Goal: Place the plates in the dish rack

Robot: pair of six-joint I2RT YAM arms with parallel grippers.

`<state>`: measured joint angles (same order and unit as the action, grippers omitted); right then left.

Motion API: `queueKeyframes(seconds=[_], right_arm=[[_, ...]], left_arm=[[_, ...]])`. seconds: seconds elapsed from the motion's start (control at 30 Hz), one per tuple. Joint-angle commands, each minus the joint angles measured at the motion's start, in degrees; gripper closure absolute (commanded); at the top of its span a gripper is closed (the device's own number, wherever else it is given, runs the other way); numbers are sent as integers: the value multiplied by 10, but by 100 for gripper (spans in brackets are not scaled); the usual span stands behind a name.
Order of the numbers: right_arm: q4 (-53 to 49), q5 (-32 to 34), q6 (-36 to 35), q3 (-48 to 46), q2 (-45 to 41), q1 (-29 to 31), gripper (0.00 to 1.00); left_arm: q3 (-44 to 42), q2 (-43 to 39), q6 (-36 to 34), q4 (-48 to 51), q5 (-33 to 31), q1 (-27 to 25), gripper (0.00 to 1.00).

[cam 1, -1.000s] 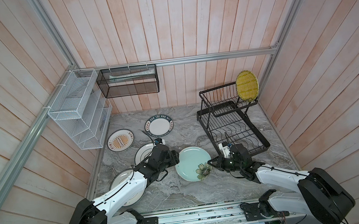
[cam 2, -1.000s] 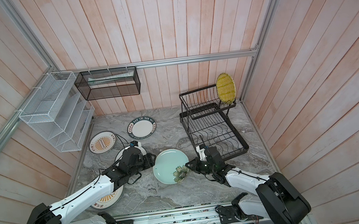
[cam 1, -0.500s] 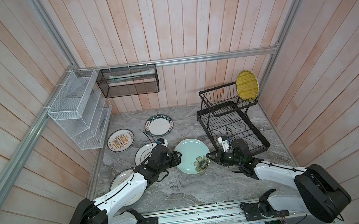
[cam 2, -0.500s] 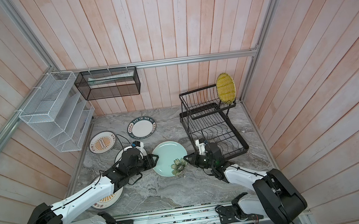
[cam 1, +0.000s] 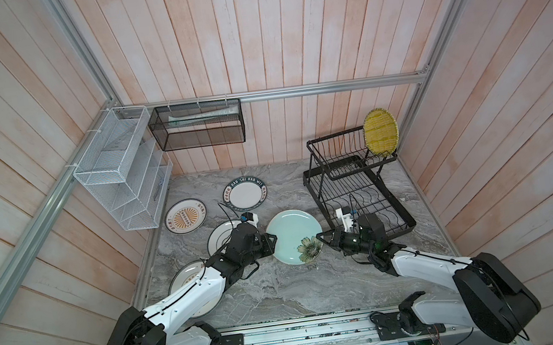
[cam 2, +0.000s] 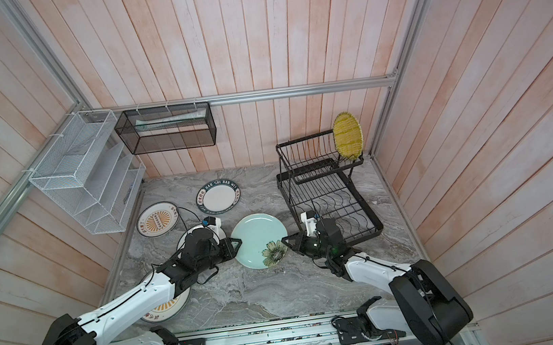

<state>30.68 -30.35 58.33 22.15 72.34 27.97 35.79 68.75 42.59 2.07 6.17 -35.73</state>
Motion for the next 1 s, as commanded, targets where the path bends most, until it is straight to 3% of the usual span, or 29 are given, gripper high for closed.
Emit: queueKeyframes(seconds=[0.0, 0.3, 0.4, 0.67, 0.97], right_arm=[[83, -27, 10, 33, -7, -2, 100], [88, -31, -1, 38, -28, -2, 100], [88, -27, -5, 35, -42, -1, 92], [106, -30, -5, 35, -56, 5, 76], [123, -30, -2, 44, -50, 23, 71]], left_arm=[[-14, -17, -1, -26, 25, 5, 73], [-41, -41, 15, -78, 78, 24, 94], [-51, -48, 25, -97, 97, 33, 100], [-65, -49, 69, -188, 170, 48, 100], [-72, -49, 87, -239, 196, 50, 100]])
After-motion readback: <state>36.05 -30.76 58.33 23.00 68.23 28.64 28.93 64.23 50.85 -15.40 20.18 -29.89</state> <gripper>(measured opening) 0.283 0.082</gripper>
